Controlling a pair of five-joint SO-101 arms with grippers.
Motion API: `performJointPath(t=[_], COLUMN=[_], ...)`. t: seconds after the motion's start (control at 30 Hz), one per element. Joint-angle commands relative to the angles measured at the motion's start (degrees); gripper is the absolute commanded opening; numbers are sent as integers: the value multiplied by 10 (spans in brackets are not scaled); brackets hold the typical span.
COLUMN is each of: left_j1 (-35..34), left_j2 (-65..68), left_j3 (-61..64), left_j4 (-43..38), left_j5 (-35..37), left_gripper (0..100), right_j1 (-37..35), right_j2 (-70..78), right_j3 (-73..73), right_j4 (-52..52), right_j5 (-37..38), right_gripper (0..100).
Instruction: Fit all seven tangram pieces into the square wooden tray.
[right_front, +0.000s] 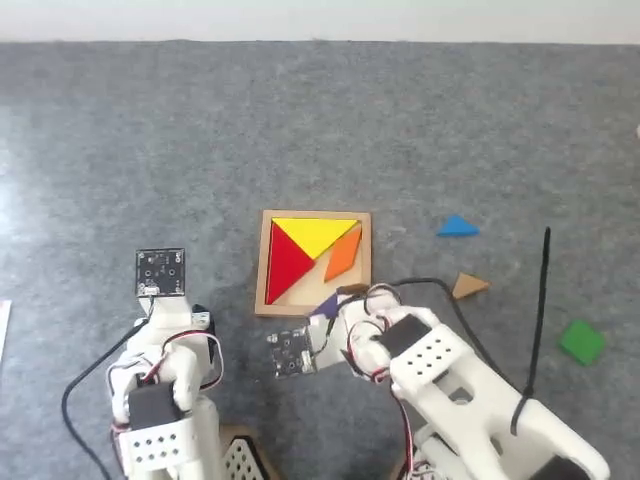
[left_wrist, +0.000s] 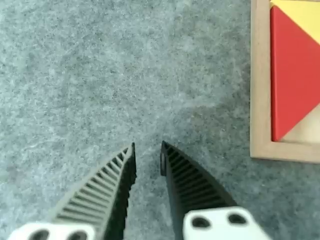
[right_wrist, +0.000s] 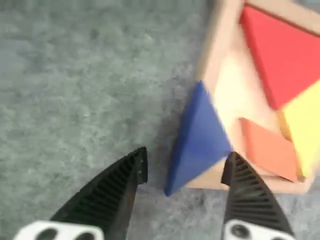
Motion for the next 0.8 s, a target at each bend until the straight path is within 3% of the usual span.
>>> performJointPath(t=[0.0, 0.43, 0.77], left_j1=[1, 1, 1], left_j2=[-11, -11, -11], left_j3=[-7, -7, -7], left_j4=[2, 2, 2], left_j5=[-1, -1, -1], left_gripper=[82, 82, 82], right_j1=[-7, 0, 10], right_j2=[-18, 61, 109], right_j3=[11, -2, -44], right_j4=[-30, -84, -55], right_j5=[-12, 3, 18], right_gripper=[280, 277, 203])
